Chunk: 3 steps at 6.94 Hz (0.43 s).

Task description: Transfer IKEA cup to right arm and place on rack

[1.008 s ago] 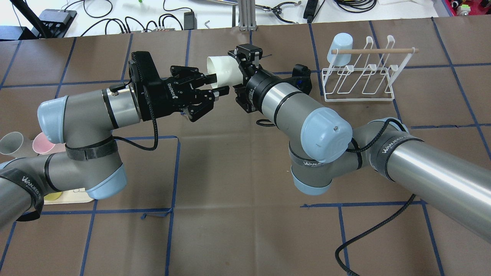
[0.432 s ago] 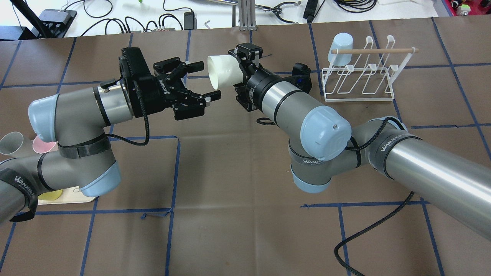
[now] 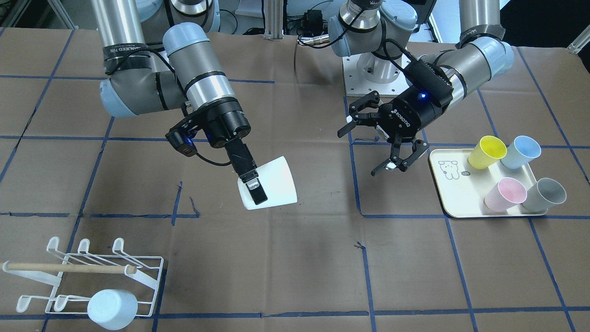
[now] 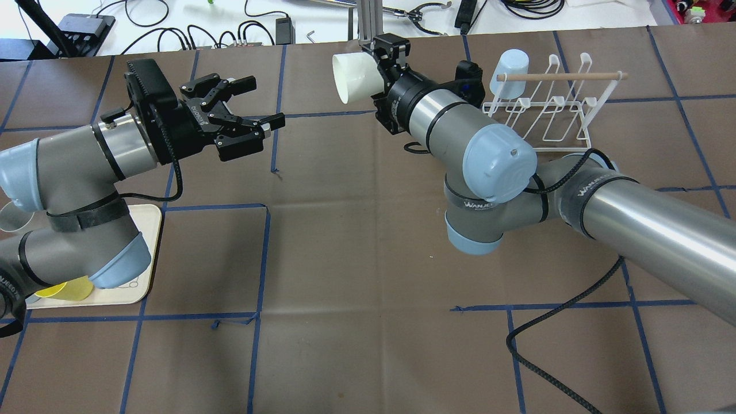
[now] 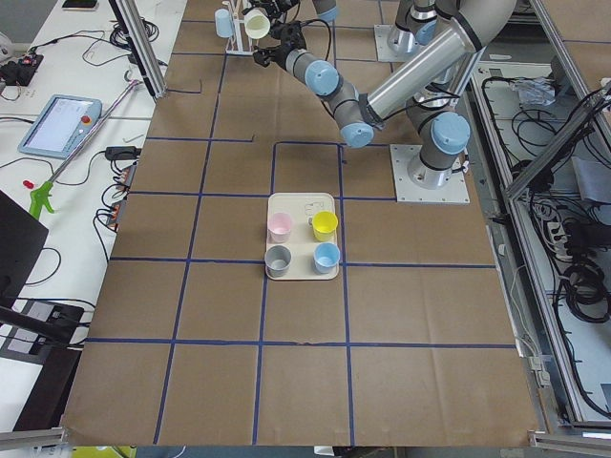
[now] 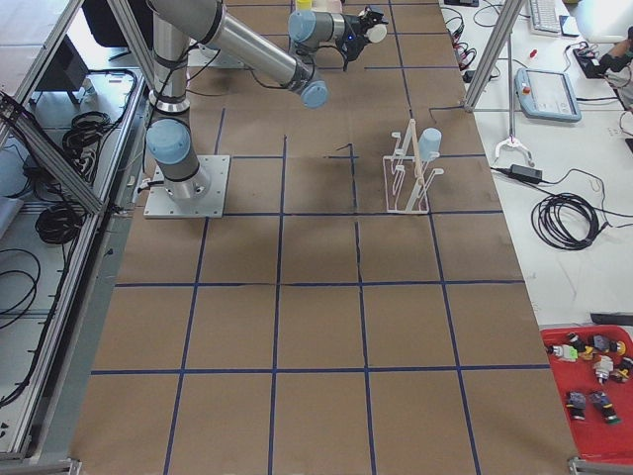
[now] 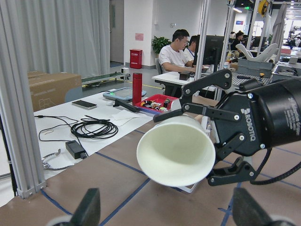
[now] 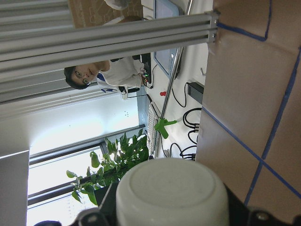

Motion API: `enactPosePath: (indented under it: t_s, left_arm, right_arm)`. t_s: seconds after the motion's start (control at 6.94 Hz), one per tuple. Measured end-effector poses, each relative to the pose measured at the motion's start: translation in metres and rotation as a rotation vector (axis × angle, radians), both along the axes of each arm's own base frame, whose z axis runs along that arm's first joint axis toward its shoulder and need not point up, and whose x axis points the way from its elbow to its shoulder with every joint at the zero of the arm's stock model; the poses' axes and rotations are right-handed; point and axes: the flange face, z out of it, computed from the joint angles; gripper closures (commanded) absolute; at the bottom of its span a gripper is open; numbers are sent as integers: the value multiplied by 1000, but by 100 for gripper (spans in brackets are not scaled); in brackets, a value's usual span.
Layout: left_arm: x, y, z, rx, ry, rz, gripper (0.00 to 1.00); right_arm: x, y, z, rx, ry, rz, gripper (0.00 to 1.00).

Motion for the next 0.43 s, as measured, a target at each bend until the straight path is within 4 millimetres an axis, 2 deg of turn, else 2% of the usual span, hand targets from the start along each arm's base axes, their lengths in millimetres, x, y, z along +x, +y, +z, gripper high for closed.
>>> enactPosePath:
  t_s: [0.29,0.43]
  left_arm:
    - [19,-28,4,142,-127,271,1]
    - [21,-42,11,251,-157,406,1]
  right_arm:
    - [-55,-31,12,-137,239,-24,90]
    - [-78,-40,15,-193,377,-33,90]
